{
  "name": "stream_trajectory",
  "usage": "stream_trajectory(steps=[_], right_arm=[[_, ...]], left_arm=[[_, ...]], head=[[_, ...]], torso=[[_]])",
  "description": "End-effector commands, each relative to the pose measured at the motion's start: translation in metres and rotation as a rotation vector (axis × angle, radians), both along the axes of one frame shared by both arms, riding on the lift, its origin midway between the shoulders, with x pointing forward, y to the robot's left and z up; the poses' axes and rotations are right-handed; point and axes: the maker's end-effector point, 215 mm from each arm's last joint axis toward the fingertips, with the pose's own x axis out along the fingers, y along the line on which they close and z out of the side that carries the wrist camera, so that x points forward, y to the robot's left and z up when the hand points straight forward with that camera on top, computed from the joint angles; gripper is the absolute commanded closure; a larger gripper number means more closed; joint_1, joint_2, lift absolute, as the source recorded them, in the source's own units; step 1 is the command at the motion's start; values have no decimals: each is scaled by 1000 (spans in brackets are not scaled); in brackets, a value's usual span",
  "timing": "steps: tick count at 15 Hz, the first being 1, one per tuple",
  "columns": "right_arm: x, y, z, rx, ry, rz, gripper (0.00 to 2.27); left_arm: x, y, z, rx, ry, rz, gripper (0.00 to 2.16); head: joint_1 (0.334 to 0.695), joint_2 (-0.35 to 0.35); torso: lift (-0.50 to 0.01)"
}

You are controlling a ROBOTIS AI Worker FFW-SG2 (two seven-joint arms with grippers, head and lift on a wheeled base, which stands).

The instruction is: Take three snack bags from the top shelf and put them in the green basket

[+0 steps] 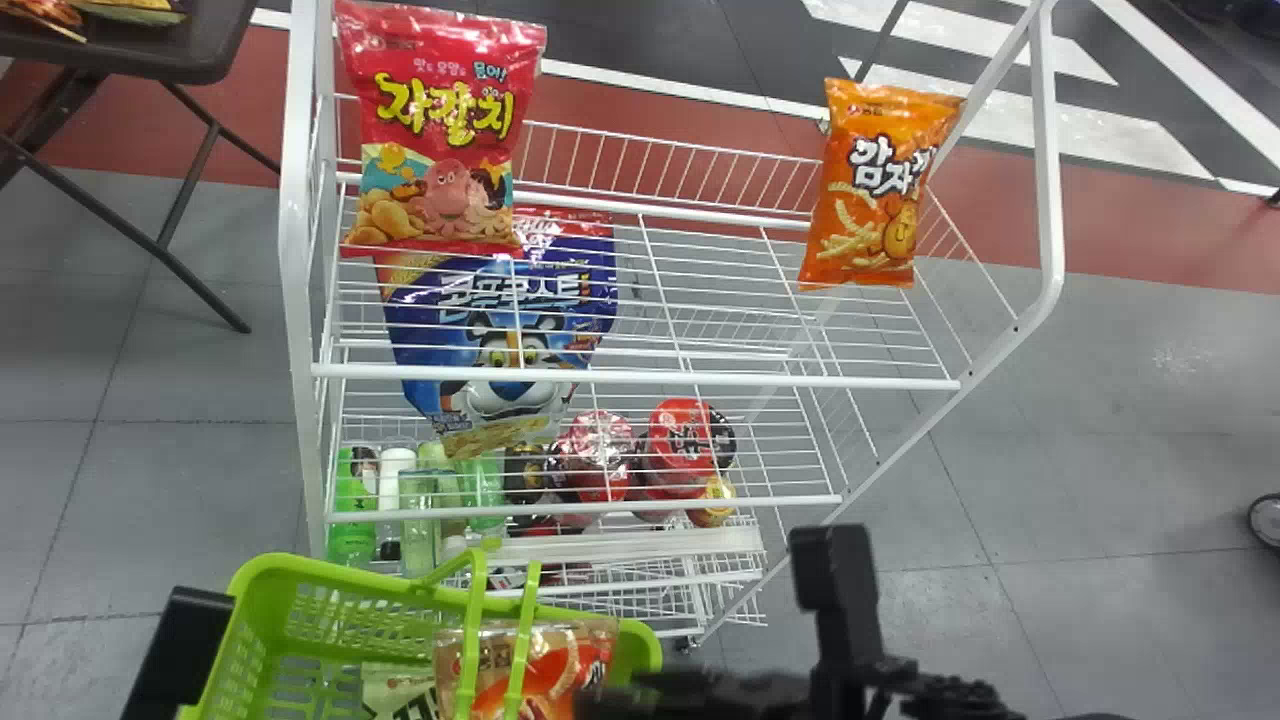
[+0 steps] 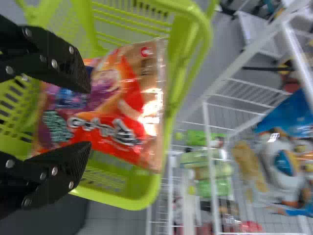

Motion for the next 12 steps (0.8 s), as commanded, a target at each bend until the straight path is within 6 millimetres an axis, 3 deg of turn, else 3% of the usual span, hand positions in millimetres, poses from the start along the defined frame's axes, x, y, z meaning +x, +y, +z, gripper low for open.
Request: stream_trajectory(steps=[1, 3, 6, 7, 12], right_arm=[[71, -32, 51, -37, -329, -83, 53], [129, -66, 105, -102, -615, -151, 63], [191, -111, 139, -133, -722, -229, 66], [215, -125, 148, -165, -745, -251, 76], [324, -208, 155, -269, -751, -409, 90]], left_arm=[[-2, -2, 0, -2, 2, -3, 1997], [-4, -1, -1, 1, 4, -5, 1997], [-6, -1, -5, 5, 14, -4, 1997], [-6, 0, -6, 8, 17, -2, 1997], [-2, 4, -7, 13, 14, 7, 1997]], head=[[695, -350], [695, -350], [695, -350], [695, -350], [695, -350]], torso=[[-44], [-44], [-44], [-44], [-44]])
